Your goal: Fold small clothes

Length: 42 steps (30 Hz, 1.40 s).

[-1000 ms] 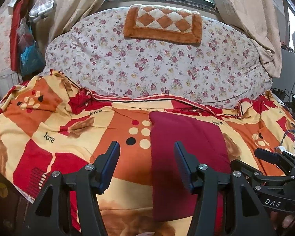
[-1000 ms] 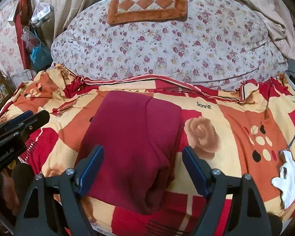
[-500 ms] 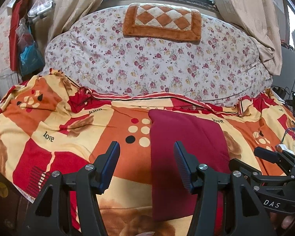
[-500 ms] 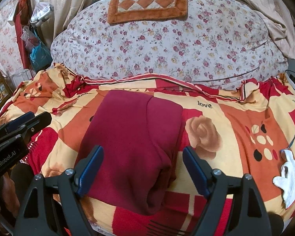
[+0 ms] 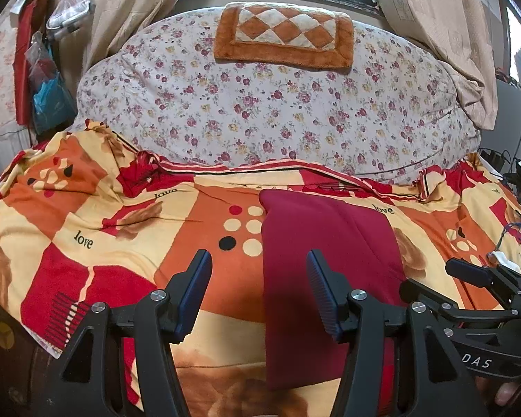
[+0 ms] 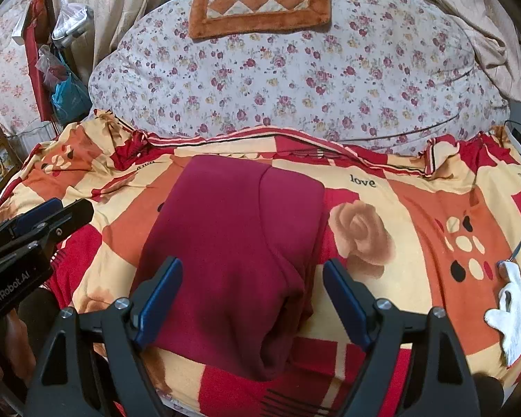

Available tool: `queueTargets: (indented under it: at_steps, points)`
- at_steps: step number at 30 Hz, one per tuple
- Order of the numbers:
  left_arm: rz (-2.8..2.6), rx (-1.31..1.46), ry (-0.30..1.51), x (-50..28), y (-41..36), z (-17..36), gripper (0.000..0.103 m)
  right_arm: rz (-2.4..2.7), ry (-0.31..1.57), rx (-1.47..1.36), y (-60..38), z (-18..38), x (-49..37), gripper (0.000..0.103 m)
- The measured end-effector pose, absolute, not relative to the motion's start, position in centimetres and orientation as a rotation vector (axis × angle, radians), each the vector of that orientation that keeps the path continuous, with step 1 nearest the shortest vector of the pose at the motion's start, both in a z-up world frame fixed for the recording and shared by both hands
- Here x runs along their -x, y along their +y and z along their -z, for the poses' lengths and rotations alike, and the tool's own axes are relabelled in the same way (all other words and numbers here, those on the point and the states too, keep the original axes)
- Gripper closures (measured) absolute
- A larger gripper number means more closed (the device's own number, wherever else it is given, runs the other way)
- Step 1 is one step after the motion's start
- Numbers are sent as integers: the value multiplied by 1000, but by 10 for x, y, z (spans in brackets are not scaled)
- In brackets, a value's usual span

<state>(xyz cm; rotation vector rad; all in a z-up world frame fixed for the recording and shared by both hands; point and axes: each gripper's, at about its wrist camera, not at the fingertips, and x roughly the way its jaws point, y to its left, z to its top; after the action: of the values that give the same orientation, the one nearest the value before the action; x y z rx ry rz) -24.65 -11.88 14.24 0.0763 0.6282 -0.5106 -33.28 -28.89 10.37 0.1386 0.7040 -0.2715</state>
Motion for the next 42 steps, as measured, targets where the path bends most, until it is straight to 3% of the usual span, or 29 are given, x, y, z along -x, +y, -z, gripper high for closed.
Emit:
queueTargets:
  at_steps: [42]
  points:
    - [529, -81, 649, 242, -119, -132, 68, 264, 732, -129, -287, -96, 327, 17]
